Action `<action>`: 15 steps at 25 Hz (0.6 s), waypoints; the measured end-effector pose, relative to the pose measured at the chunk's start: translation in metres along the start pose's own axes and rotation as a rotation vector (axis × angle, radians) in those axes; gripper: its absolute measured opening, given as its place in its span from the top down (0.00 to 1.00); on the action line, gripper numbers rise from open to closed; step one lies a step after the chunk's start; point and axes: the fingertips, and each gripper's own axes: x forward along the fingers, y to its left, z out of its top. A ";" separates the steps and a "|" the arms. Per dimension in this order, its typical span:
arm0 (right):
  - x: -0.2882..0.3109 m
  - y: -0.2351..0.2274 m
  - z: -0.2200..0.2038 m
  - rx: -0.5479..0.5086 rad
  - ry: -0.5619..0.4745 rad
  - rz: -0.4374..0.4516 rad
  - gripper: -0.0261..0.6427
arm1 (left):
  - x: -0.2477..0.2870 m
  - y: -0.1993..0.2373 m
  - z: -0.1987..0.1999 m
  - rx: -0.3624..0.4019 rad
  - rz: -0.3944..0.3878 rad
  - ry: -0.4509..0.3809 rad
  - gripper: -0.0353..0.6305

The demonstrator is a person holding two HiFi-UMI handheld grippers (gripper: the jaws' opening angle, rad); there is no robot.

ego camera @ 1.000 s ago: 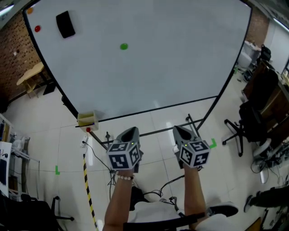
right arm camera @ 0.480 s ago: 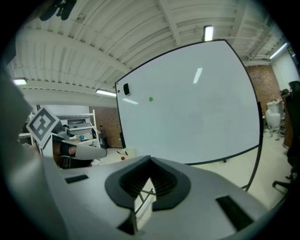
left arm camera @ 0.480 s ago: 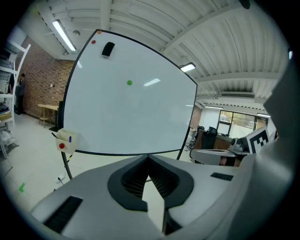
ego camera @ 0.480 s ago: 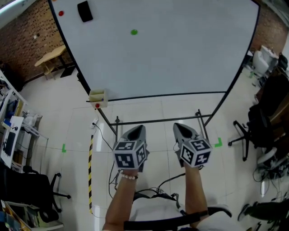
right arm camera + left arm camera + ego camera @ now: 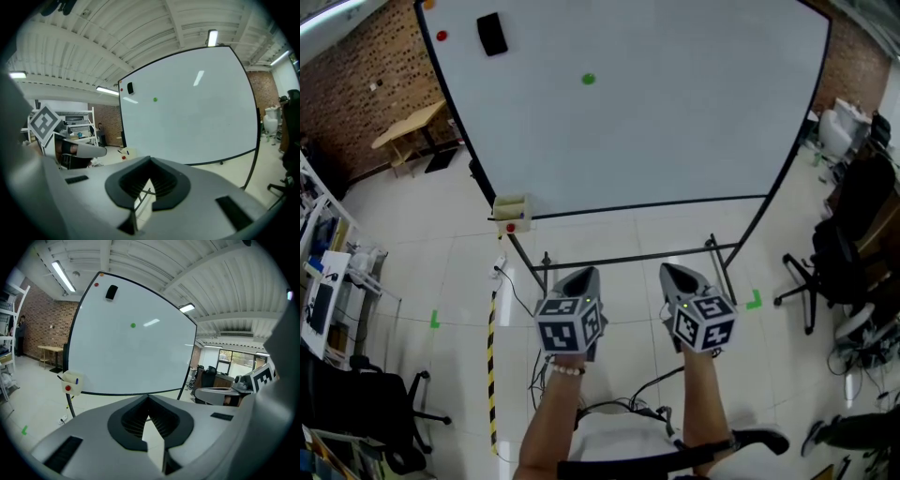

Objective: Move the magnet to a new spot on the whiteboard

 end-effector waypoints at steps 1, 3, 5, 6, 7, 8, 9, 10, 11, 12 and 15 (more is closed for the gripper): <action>0.002 0.002 0.000 0.002 0.001 -0.007 0.96 | -0.001 0.003 0.001 0.002 -0.004 0.000 0.95; 0.005 0.004 0.000 0.009 0.000 -0.021 0.96 | -0.002 0.009 0.005 0.005 -0.013 -0.001 0.95; 0.006 0.007 0.002 0.013 -0.004 -0.039 0.96 | -0.005 0.014 0.008 0.008 -0.024 -0.002 0.95; 0.006 0.008 0.003 0.014 -0.006 -0.048 0.96 | -0.006 0.017 0.010 0.008 -0.030 -0.003 0.95; 0.007 0.010 0.005 0.014 -0.007 -0.057 0.96 | -0.006 0.020 0.012 0.009 -0.036 -0.004 0.95; 0.008 0.012 0.006 0.013 -0.009 -0.065 0.96 | -0.007 0.023 0.013 0.009 -0.043 -0.005 0.95; 0.010 0.015 0.007 0.011 -0.011 -0.072 0.96 | -0.008 0.027 0.015 0.010 -0.048 -0.007 0.95; 0.011 0.018 0.007 0.010 -0.013 -0.078 0.96 | -0.008 0.030 0.016 0.010 -0.054 -0.007 0.95; 0.013 0.021 0.008 0.009 -0.014 -0.083 0.96 | -0.009 0.034 0.016 0.011 -0.059 -0.008 0.95; 0.013 0.024 0.008 0.008 -0.015 -0.088 0.96 | -0.010 0.036 0.017 0.011 -0.065 -0.008 0.95; 0.013 0.032 0.008 0.003 -0.017 -0.105 0.96 | -0.013 0.040 0.017 0.010 -0.084 -0.008 0.95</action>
